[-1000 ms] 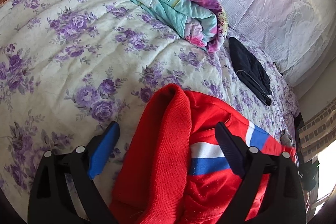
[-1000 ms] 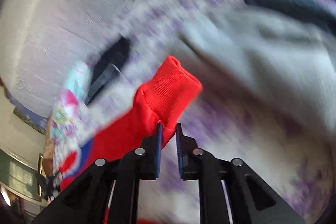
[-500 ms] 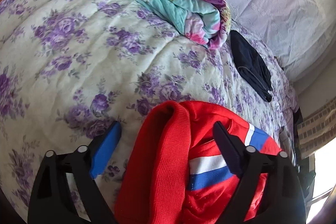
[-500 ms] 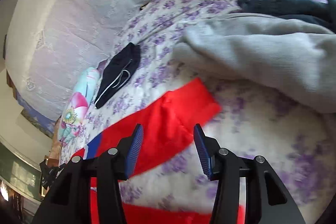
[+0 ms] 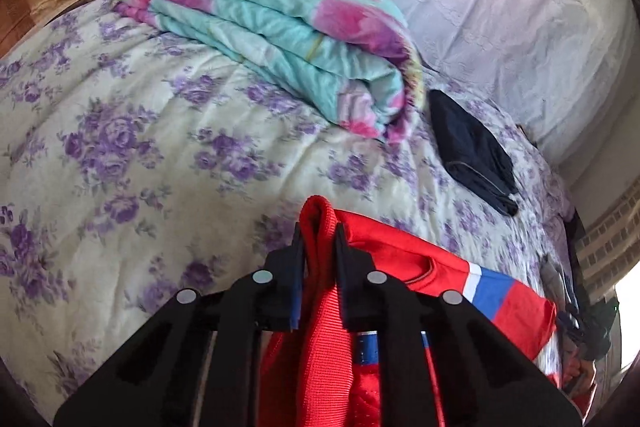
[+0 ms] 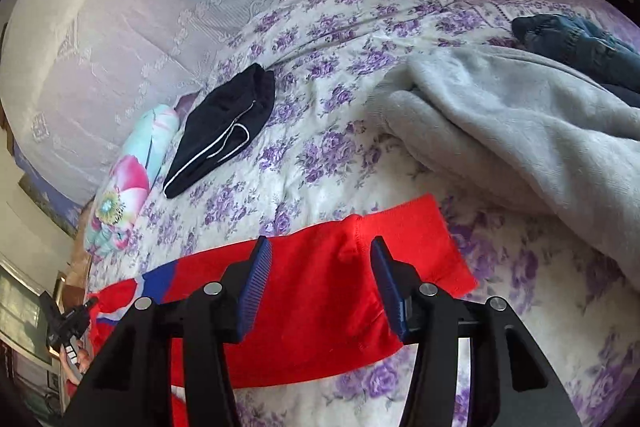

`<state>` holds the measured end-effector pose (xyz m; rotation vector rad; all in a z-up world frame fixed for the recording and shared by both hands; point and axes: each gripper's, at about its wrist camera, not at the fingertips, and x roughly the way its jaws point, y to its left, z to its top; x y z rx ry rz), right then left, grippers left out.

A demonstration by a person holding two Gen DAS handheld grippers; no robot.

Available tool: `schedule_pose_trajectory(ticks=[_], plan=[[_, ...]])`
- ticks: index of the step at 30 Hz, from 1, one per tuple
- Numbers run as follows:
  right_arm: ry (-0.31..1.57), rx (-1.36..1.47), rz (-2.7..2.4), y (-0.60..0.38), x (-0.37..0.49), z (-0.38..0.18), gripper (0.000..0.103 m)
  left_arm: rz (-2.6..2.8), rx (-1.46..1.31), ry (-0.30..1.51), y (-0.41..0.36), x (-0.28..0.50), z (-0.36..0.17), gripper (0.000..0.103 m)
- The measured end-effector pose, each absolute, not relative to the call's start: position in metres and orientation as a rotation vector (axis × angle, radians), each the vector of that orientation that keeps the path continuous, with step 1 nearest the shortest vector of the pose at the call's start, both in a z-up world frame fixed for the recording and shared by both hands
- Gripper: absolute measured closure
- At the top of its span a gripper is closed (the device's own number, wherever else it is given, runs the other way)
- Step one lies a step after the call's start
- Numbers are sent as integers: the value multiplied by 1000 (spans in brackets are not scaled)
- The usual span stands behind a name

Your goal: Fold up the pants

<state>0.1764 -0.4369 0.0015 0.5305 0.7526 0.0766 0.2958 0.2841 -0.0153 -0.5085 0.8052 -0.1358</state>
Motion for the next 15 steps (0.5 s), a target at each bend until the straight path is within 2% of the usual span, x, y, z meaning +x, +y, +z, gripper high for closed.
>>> schedule_pose_trajectory(ticks=[4,7,8,9,10,11,12,15], plan=[[871,485,121,-423,200,-23,42,-117,-580,855,304,301,-33,90],[852,413,76,-419,202,-25,43,-91,-576,884,305,302,-39,78],[833,416,45,-418,197,-17,43,-83,-575,878,307,299,-35,68],[802,416,32,-415,193,-10,41,-68,-569,872,307,294,-32,51],[769,404,46,-409,188,-2,41,-57,-558,858,309,287,-27,43],[741,370,91,-395,184,10,41,-51,-548,850,309,281,-24,28],[730,336,129,-382,184,17,41,-44,-527,840,311,271,-19,19],[740,217,287,-321,185,28,38,-56,-497,835,316,244,-15,17]])
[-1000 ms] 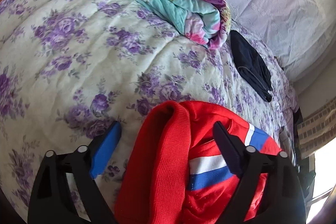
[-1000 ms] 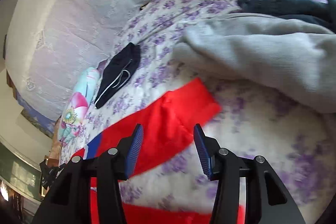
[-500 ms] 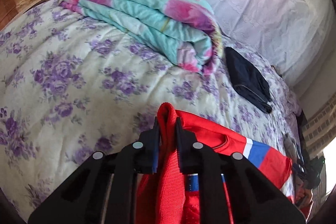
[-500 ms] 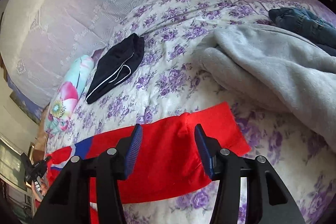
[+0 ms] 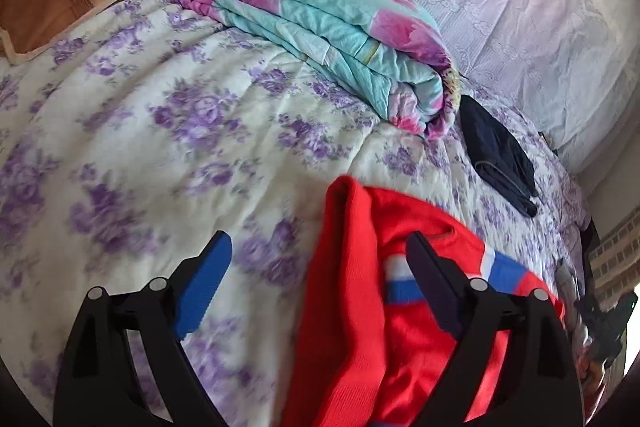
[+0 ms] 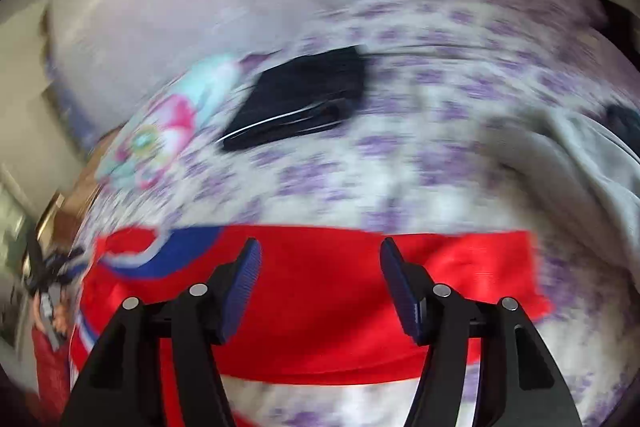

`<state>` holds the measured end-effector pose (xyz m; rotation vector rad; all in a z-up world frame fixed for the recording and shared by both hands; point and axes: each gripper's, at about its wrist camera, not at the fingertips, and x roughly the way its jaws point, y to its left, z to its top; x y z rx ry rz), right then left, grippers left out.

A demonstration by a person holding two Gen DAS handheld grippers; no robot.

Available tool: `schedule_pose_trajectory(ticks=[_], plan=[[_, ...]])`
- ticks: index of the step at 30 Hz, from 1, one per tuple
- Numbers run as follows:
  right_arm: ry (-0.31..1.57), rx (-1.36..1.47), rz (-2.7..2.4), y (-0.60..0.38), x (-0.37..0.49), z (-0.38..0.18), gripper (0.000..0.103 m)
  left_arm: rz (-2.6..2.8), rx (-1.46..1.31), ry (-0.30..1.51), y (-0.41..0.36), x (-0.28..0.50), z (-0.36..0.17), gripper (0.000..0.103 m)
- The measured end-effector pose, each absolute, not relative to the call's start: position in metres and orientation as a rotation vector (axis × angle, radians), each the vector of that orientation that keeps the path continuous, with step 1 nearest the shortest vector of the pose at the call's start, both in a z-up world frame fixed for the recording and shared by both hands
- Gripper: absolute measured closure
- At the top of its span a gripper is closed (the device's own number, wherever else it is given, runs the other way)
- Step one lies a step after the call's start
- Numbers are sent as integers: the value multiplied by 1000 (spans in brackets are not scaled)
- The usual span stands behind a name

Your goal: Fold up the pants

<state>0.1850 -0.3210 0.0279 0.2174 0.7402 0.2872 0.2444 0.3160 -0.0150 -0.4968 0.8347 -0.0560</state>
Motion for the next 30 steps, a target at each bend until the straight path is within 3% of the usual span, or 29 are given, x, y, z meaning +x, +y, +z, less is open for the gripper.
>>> schedule_pose_trajectory(ticks=[4,8,10,12,13,15,16,17,20,22,24,26,30], plan=[[839,65,452,-235,193,4,30,-135,-521,934,326,215,-38,17],[966,-46,459,-198,211,-39,29,-210,-446,943,319,185,-39,18],[956,-55,474,-194,209,-31,29,-222,-399,946,313,174,-39,33],[922,31,546,-199,211,-13,29,-249,-416,952,318,173,-35,66],[899,48,569,-201,213,-6,29,-285,-477,936,326,178,-31,67],[833,47,609,-201,221,12,28,-265,-523,901,338,195,-24,67],[805,34,645,-199,228,18,19,-244,-530,891,341,208,-20,67],[795,15,677,-195,235,21,15,-244,-543,888,342,218,-18,62],[784,-103,633,-187,267,23,15,-290,-613,896,337,264,-17,41],[807,-143,629,-186,280,21,16,-297,-577,914,324,283,-16,36],[829,-213,619,-181,291,12,25,-314,-516,945,308,303,-20,36],[851,-300,640,-174,299,2,45,-357,-495,984,298,317,-31,36],[899,-451,687,-164,311,-25,50,-396,-408,971,287,323,-40,37]])
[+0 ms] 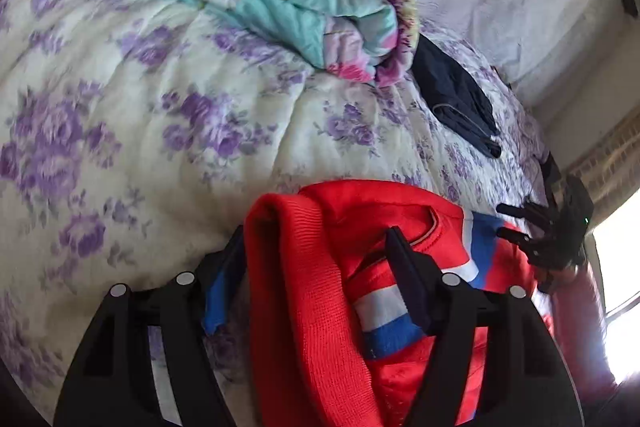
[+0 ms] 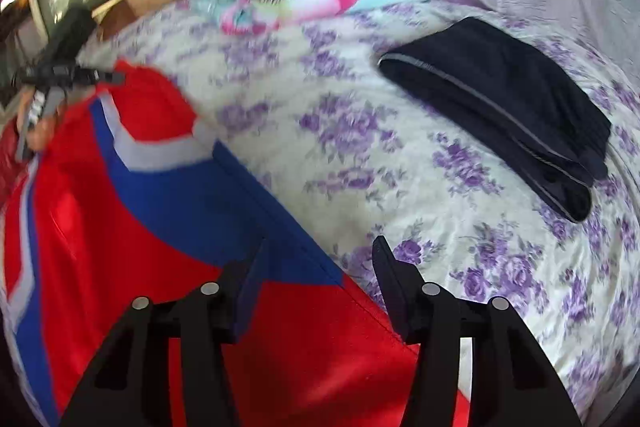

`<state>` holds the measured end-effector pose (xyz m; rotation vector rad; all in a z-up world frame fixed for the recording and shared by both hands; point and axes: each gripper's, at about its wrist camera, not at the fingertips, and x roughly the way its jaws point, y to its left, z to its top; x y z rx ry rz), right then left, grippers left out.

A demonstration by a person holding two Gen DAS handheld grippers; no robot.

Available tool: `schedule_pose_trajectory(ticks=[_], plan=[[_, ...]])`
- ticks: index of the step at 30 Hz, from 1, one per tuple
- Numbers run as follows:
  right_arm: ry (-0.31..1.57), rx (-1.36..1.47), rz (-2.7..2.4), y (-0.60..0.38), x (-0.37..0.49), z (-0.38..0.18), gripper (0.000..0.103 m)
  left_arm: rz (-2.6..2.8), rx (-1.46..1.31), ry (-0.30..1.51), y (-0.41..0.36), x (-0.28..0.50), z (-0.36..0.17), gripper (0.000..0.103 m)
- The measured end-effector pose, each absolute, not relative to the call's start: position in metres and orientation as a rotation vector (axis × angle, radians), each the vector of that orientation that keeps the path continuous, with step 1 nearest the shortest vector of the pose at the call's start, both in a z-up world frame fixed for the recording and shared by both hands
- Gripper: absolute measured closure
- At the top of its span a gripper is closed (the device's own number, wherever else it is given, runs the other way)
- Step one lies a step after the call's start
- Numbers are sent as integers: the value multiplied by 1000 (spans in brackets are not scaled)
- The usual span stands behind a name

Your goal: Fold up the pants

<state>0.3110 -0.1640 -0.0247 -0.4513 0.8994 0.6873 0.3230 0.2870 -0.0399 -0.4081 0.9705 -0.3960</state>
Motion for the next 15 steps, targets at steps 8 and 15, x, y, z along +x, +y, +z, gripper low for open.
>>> schedule_pose_trajectory(ticks=[8,15], plan=[[841,-492,733,-159,278,-20,99,-394,-369,886,288,318,-27,82],[653,-458,719,-171,178,41,99,-409,-309,738,286,276,20,88]])
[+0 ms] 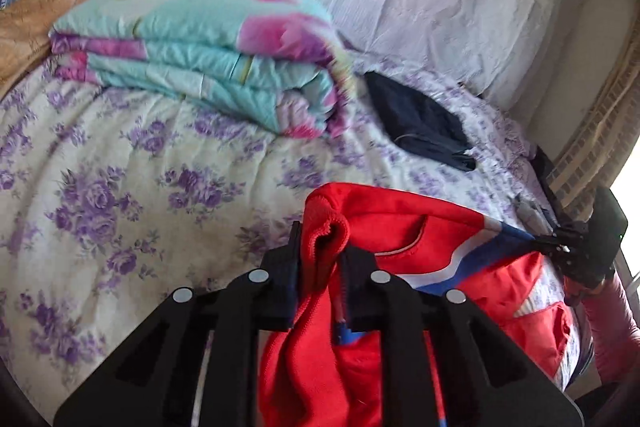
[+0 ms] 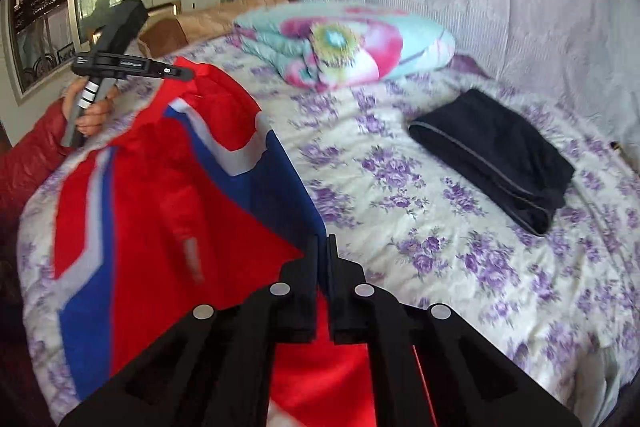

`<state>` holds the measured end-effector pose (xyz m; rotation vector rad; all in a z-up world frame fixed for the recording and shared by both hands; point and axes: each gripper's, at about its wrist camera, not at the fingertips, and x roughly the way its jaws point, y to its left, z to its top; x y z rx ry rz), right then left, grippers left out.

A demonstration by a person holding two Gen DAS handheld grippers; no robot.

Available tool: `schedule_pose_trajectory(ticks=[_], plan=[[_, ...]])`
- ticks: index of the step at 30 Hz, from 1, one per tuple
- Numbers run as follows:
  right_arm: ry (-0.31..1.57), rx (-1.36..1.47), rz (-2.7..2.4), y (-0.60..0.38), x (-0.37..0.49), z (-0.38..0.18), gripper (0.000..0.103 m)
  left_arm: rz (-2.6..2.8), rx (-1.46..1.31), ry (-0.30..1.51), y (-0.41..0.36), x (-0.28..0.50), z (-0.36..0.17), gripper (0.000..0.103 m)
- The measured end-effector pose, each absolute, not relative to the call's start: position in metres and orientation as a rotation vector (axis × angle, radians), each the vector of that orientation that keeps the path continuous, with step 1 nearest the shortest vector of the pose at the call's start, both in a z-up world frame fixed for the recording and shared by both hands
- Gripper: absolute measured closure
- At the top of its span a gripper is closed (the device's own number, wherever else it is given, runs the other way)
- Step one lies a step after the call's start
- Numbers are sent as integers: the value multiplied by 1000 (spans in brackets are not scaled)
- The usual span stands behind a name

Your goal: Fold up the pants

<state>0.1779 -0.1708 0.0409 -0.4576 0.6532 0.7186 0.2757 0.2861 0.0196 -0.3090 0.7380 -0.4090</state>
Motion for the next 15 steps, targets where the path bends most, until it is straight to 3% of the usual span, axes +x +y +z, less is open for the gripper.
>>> schedule_pose_trajectory(ticks=[5,10,13,14,15], plan=[[587,-474,754,-182,89,44,99,-442,-290,679,287,215,34,88],[599,-429,811,-193,27,10,99,-433,-281,690,293,146,20,83],[646,-442,818,-191,9,-21,99,-362,-350,793,304,119,-6,59],[663,-439,812,-191,7,-31,99,-349,-403,831,308,113,-15,45],[667,-438,808,-192,5,-36,99,-345,-459,846,312,107,-20,43]])
